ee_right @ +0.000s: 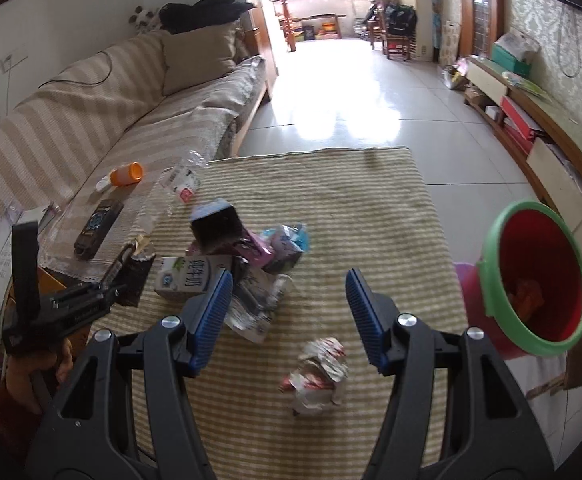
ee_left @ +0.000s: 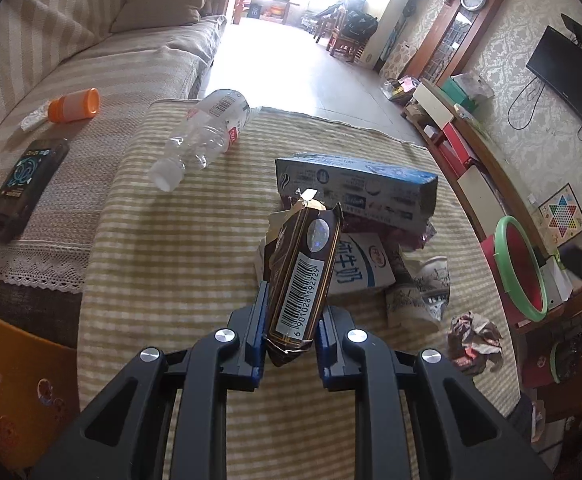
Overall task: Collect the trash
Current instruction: 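Grasp the gold wrapper with the left tool while the right tool grasps the blue toothpaste box, then carry the gold wrapper and blue toothpaste box over the red bucket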
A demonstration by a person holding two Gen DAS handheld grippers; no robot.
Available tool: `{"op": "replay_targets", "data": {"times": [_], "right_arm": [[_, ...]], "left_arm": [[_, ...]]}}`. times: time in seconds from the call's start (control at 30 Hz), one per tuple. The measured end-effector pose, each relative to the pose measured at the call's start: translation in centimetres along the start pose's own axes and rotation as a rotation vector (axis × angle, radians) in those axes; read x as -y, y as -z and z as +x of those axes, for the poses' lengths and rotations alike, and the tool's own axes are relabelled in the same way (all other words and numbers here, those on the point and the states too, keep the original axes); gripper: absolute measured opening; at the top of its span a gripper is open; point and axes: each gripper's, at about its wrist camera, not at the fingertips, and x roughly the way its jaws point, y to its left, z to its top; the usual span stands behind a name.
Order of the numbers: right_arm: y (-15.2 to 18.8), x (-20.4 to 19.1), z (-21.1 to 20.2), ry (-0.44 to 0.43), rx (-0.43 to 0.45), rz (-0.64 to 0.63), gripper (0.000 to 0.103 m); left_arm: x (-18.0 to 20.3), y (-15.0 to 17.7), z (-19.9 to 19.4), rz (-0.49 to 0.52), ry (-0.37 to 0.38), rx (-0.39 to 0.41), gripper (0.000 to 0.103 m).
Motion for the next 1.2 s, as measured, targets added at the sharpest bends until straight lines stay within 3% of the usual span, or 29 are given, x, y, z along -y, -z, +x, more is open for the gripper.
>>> {"op": "replay_targets", "data": {"times": [0.33,0.5,0.8,0.9,1.2], "right_arm": [[-5.5,-7.1,10.6,-0.078,-0.171,-0.231,0.079],[-7.6,-9.7,14.9,-0.067,-0.294,-0.357,0.08],[-6.9,-11.1,20.6,0.004,-0.53,-0.496,0.079],[-6.6,-11.0,20.7,0.0,-0.533,-0.484,0.05],[-7.3,-10.0,15.3,-0.131,-0.347,-0.311,0.047]], "left_arm": [[-0.9,2.9,-1.6,-0.016,0.03,-0.02,0.018],[-1.9,3.0,-1.4,-0.058,0.038,-0.025,0.018],[-3.3,2.8,-1.6,-0.095,0.028,-0.013,0.018],[-3.6,2.8,-1.4,-0.103,0.025,-0.019,0.018],[-3.5,2.7,-1.4,-0.107,0.02,-0.017,0.018]]}}
